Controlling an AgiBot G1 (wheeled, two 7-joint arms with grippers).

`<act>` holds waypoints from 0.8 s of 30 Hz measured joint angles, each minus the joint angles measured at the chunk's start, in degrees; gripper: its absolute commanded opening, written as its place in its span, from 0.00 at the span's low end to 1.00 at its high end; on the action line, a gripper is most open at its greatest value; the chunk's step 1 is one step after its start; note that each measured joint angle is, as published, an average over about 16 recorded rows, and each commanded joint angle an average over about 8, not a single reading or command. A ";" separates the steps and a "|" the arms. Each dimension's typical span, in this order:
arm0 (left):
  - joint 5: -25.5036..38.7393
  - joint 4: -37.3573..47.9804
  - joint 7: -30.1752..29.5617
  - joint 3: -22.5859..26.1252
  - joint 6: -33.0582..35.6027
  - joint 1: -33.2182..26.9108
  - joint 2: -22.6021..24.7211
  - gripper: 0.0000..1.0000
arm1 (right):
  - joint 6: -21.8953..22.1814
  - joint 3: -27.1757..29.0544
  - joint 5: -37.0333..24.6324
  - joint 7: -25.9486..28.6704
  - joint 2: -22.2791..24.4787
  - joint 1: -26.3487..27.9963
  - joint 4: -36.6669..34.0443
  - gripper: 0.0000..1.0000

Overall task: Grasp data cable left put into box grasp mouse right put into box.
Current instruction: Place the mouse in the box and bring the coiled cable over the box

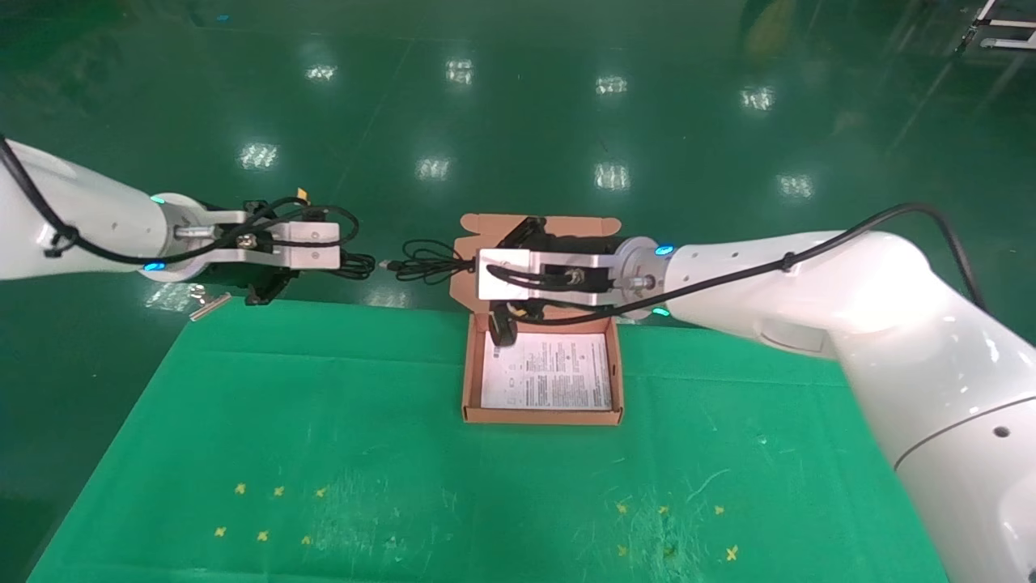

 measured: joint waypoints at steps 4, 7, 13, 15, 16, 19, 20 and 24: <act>1.05 -2.38 -1.93 0.10 0.85 0.46 -0.63 0.00 | 1.58 -1.55 2.32 1.41 0.08 -0.84 -2.22 0.00; 1.51 -3.43 -2.76 0.13 1.17 0.70 -0.89 0.00 | 2.64 -2.44 3.88 2.30 0.16 -1.33 -4.55 0.00; 1.95 -4.41 -3.54 0.16 1.47 0.93 -1.14 0.00 | 3.80 -4.05 5.77 3.58 0.23 -1.79 -10.03 0.00; 2.02 -4.55 -3.66 0.16 1.51 0.96 -1.17 0.00 | 3.92 -4.59 5.98 3.89 0.20 -1.79 -11.62 0.00; 2.05 -4.62 -3.70 0.17 1.54 0.98 -1.19 0.00 | 3.96 -4.91 6.04 4.07 0.18 -1.79 -12.42 0.09; 2.11 -4.77 -3.78 0.18 1.59 1.02 -1.23 0.00 | 3.96 -5.79 6.06 4.49 0.15 -1.75 -14.23 0.46; 2.12 -4.82 -3.79 0.18 1.60 1.03 -1.23 0.00 | 3.93 -6.08 6.05 4.60 0.17 -1.74 -14.67 0.59; 2.03 -4.89 -3.61 0.28 1.48 1.19 -0.97 0.00 | 3.74 -7.11 5.96 5.05 0.32 -1.77 -15.65 1.00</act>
